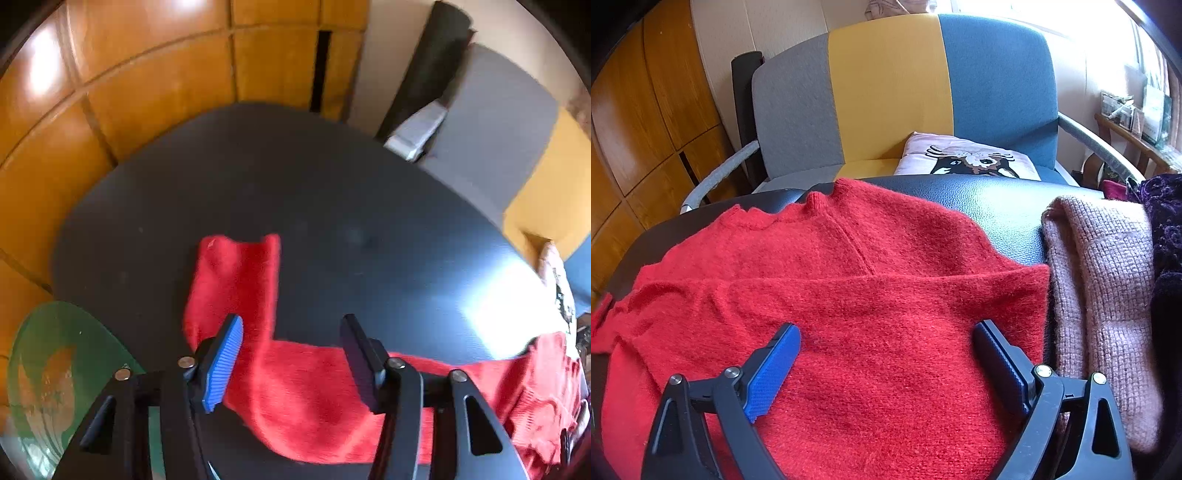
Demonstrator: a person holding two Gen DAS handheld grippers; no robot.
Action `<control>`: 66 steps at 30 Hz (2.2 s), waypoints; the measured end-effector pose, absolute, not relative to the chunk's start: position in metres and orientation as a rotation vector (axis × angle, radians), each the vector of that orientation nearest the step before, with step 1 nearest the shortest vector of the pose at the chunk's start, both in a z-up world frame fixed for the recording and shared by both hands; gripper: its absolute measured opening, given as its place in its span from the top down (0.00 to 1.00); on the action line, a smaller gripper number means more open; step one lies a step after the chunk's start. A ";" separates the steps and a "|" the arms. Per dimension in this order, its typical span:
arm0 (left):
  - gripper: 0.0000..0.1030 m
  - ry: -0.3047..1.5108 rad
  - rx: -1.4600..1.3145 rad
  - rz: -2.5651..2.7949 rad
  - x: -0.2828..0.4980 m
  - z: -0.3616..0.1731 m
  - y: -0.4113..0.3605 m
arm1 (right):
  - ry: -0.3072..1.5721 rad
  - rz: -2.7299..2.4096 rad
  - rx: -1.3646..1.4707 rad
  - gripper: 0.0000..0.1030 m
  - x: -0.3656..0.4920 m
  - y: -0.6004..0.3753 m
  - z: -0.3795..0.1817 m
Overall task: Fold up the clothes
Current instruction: 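Grasp the sweater sleeve cuff with the left gripper, then lift the red sleeve cuff across the sweater body and open the left gripper, then grasp the other red sleeve cuff with the right gripper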
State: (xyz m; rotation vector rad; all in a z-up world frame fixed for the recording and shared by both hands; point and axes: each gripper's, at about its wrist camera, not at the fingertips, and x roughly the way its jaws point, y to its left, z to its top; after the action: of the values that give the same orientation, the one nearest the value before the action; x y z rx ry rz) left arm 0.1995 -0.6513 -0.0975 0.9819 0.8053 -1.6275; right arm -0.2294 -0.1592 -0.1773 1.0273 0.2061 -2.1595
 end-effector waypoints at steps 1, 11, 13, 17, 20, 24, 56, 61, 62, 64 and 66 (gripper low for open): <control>0.44 0.807 0.997 -1.617 0.200 -0.104 -0.656 | 0.204 -2.158 1.027 0.06 -0.229 -0.159 -0.177; 0.45 0.707 1.180 -1.551 0.177 -0.142 -0.677 | 0.206 -2.154 1.027 0.04 -0.229 -0.160 -0.177; 0.45 0.667 1.220 -1.499 0.178 -0.152 -0.691 | 0.209 -2.154 1.027 0.04 -0.229 -0.160 -0.177; 0.47 0.643 1.177 -1.476 0.179 -0.155 -0.699 | 0.214 -2.153 1.027 0.04 -0.229 -0.161 -0.177; 0.70 0.639 1.139 -1.472 0.184 -0.156 -0.701 | 0.217 -2.152 1.028 0.03 -0.229 -0.161 -0.177; 0.89 0.624 1.088 -1.482 0.189 -0.154 -0.702 | 0.221 -2.150 1.028 0.03 -0.229 -0.162 -0.176; 0.80 0.381 1.139 -2.599 -0.085 -0.093 -0.302 | 0.259 -2.140 1.037 0.02 -0.229 -0.164 -0.179; 0.76 0.385 1.081 -2.588 -0.031 -0.095 -0.288 | 0.224 -2.121 1.032 0.00 -0.231 -0.161 -0.179; 0.75 0.392 1.063 -2.575 -0.019 -0.097 -0.290 | 0.221 -2.121 1.031 0.00 -0.231 -0.161 -0.179; 0.75 0.438 1.037 -2.531 0.002 -0.106 -0.298 | 0.219 -2.122 1.028 0.00 -0.231 -0.161 -0.179; 0.72 0.513 1.055 -2.459 0.020 -0.122 -0.310 | 0.232 -2.126 1.026 0.00 -0.229 -0.162 -0.178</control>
State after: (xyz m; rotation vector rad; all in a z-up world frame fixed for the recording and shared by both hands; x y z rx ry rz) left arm 0.0204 -0.3102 -0.1222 1.0546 0.5130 -2.4591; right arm -0.2291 -0.1621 -0.1783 1.0259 0.2325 -2.1263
